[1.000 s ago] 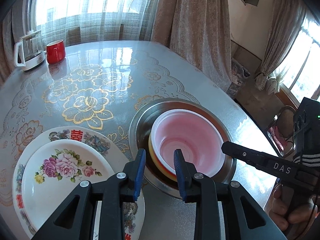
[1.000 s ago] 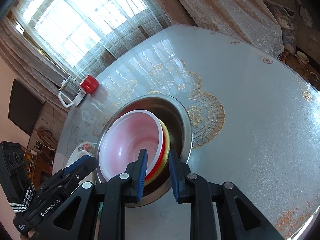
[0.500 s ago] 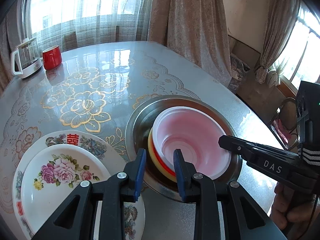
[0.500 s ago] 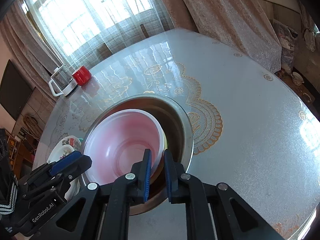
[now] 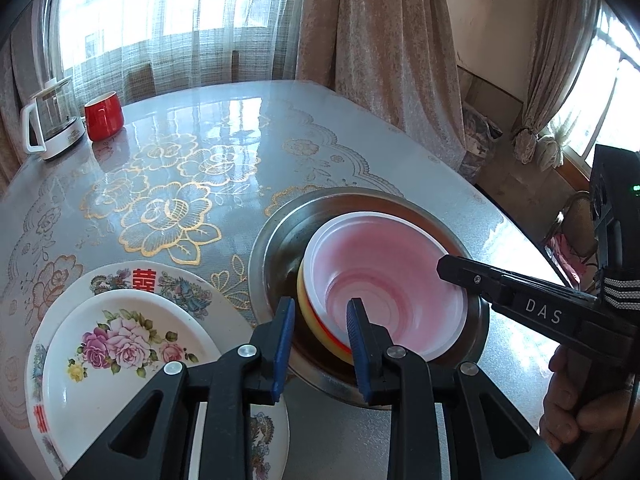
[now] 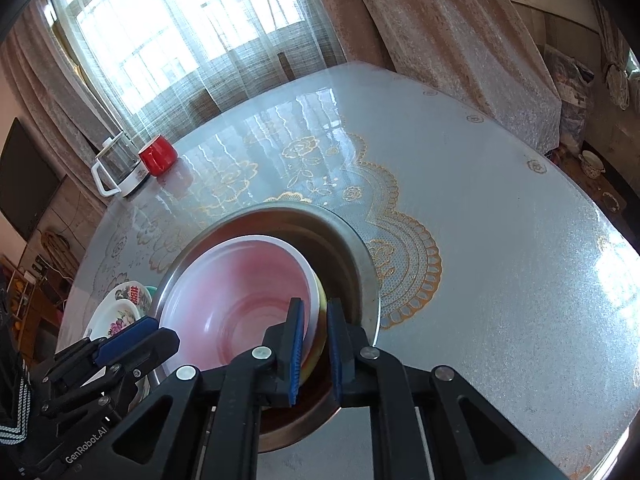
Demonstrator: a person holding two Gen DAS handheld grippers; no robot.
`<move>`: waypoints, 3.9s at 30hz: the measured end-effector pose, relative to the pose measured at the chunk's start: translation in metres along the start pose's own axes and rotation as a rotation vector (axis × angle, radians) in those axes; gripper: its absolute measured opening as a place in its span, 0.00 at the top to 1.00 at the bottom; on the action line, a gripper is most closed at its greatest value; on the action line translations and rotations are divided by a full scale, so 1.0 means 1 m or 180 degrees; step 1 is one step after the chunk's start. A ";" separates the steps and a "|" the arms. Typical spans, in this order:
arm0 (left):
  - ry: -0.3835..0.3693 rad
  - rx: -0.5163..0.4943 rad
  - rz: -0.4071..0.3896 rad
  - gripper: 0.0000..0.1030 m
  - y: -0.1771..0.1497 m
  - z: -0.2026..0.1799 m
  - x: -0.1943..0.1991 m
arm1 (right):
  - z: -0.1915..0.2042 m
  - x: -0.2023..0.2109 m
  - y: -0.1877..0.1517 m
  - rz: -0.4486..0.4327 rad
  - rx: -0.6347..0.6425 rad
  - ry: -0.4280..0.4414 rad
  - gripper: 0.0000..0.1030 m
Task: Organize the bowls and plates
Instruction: 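Open the right gripper and withdraw from the nested bowls, then close the right gripper on the steel bowl rim, then lift the steel bowl with nested bowls and carry it over the plate stack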
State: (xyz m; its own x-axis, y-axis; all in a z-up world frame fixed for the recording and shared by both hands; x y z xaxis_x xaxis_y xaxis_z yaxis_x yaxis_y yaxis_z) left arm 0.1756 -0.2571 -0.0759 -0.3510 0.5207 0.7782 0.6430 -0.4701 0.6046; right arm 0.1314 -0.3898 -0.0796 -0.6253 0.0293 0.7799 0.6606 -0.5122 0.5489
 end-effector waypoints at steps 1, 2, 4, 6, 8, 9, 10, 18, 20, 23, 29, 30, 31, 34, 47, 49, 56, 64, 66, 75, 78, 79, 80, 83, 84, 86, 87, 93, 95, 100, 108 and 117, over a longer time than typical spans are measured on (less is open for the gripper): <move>-0.0002 0.0005 -0.0003 0.72 0.000 0.000 0.001 | -0.001 0.001 0.000 -0.0002 -0.0020 0.0016 0.86; -0.0006 0.0016 -0.0009 0.72 -0.001 0.001 0.002 | -0.002 0.002 0.000 -0.0012 -0.0037 0.0021 0.85; -0.0018 0.0037 -0.0020 0.72 -0.001 0.003 0.004 | -0.003 0.004 -0.001 -0.0036 -0.0063 0.0049 0.84; -0.0031 0.0062 -0.0034 0.72 -0.003 0.006 0.006 | -0.003 0.007 -0.001 -0.0057 -0.0087 0.0086 0.83; -0.0056 0.0106 -0.0040 0.72 -0.005 0.011 0.009 | -0.003 0.010 -0.001 -0.0089 -0.0114 0.0117 0.81; -0.0066 0.0132 -0.0044 0.72 -0.005 0.014 0.011 | -0.003 0.013 0.000 -0.0113 -0.0133 0.0133 0.80; -0.0068 0.0157 -0.0046 0.72 -0.006 0.017 0.012 | -0.003 0.015 0.000 -0.0141 -0.0147 0.0153 0.80; 0.0086 0.0378 -0.0125 0.66 -0.009 0.055 0.027 | -0.014 0.033 0.004 -0.0298 -0.0296 0.0197 0.77; 0.0146 0.0399 -0.0143 0.65 -0.008 0.061 0.029 | -0.016 0.035 0.002 -0.0305 -0.0320 0.0184 0.77; 0.0064 0.0414 -0.0150 0.64 -0.005 0.067 0.032 | -0.020 0.036 -0.002 -0.0275 -0.0348 0.0192 0.73; 0.0069 0.0246 -0.0026 0.59 -0.001 0.066 0.027 | -0.027 0.033 -0.010 -0.0217 -0.0438 0.0233 0.71; 0.0063 0.0233 0.0011 0.59 0.001 0.066 0.024 | -0.027 0.033 -0.010 -0.0213 -0.0446 0.0242 0.71; 0.0054 0.0220 0.0036 0.59 0.002 0.066 0.023 | -0.027 0.033 -0.010 -0.0209 -0.0445 0.0245 0.71; 0.0039 0.0205 0.0112 0.60 0.005 0.065 0.016 | -0.027 0.032 -0.013 -0.0182 -0.0445 0.0274 0.71; 0.0182 -0.0215 0.0098 0.41 0.037 0.060 0.000 | -0.025 0.025 -0.021 -0.0034 -0.0426 0.0403 0.71; 0.0083 -0.0201 0.0170 0.37 0.037 0.060 -0.003 | -0.025 0.025 -0.021 -0.0030 -0.0408 0.0383 0.71; -0.0401 0.0155 0.0308 0.39 0.041 0.063 -0.007 | -0.027 0.020 -0.024 0.0040 -0.0487 0.0501 0.68; -0.0447 0.0173 0.0455 0.46 0.051 0.062 -0.013 | -0.021 0.020 -0.028 0.0046 -0.0411 0.0546 0.68; -0.0448 0.0192 0.0500 0.51 0.050 0.063 -0.018 | -0.022 0.019 -0.029 0.0052 -0.0405 0.0541 0.68; -0.0535 0.0209 0.0553 0.82 0.048 0.054 -0.030 | -0.023 0.018 -0.027 -0.0020 -0.0320 0.0495 0.78; -0.0533 0.0117 0.0547 0.87 0.049 0.046 -0.032 | -0.022 0.018 -0.025 -0.0050 -0.0298 0.0476 0.80; -0.0497 0.0072 0.0542 0.88 0.049 0.044 -0.032 | -0.022 0.018 -0.025 -0.0056 -0.0289 0.0475 0.82; -0.0447 0.0036 0.0532 0.89 0.050 0.043 -0.033 | -0.021 0.018 -0.024 -0.0064 -0.0271 0.0470 0.82; -0.0421 0.0054 0.0547 0.92 0.052 0.044 -0.035 | -0.022 0.018 -0.024 -0.0067 -0.0263 0.0466 0.82; -0.0410 0.0059 0.0552 0.93 0.053 0.045 -0.036 | -0.022 0.017 -0.024 -0.0062 -0.0265 0.0471 0.82; -0.0417 0.0045 0.0561 0.94 0.055 0.045 -0.039 | -0.023 0.017 -0.024 -0.0059 -0.0271 0.0469 0.82; -0.0428 0.0066 0.0575 0.94 0.056 0.047 -0.039 | -0.022 0.017 -0.024 -0.0054 -0.0275 0.0476 0.82; -0.0272 -0.0035 0.0577 0.94 0.062 0.053 -0.039 | -0.023 0.017 -0.024 -0.0033 -0.0293 0.0509 0.82; -0.0280 -0.0029 0.0577 0.92 0.063 0.054 -0.040 | -0.023 0.017 -0.025 -0.0004 -0.0333 0.0532 0.81; -0.0314 0.0084 0.0600 0.87 0.064 0.060 -0.044 | -0.024 0.017 -0.026 0.0035 -0.0353 0.0577 0.81; -0.0346 0.0223 0.0625 0.81 0.060 0.067 -0.044 | -0.023 0.018 -0.028 0.0043 -0.0361 0.0600 0.81; -0.0339 0.0125 0.0698 0.84 0.055 0.060 -0.056 | -0.023 0.015 -0.029 0.0046 -0.0358 0.0595 0.81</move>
State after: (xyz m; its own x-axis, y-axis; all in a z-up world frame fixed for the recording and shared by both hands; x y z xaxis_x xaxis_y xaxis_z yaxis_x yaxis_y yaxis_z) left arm 0.2713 -0.2696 -0.0963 -0.1275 0.4825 0.8666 0.7226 -0.5533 0.4144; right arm 0.0935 -0.3943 -0.0902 -0.6892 -0.1332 0.7122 0.6261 -0.6043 0.4928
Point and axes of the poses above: each gripper's, at about its wrist camera, not at the fingertips, and x roughly against the way its jaws point, z to its left, y to its top, the point moved 10 cm from there along -x, roughly the way its jaws point, and after that the axes turned 4 degrees about z, right-handed, at the moved point
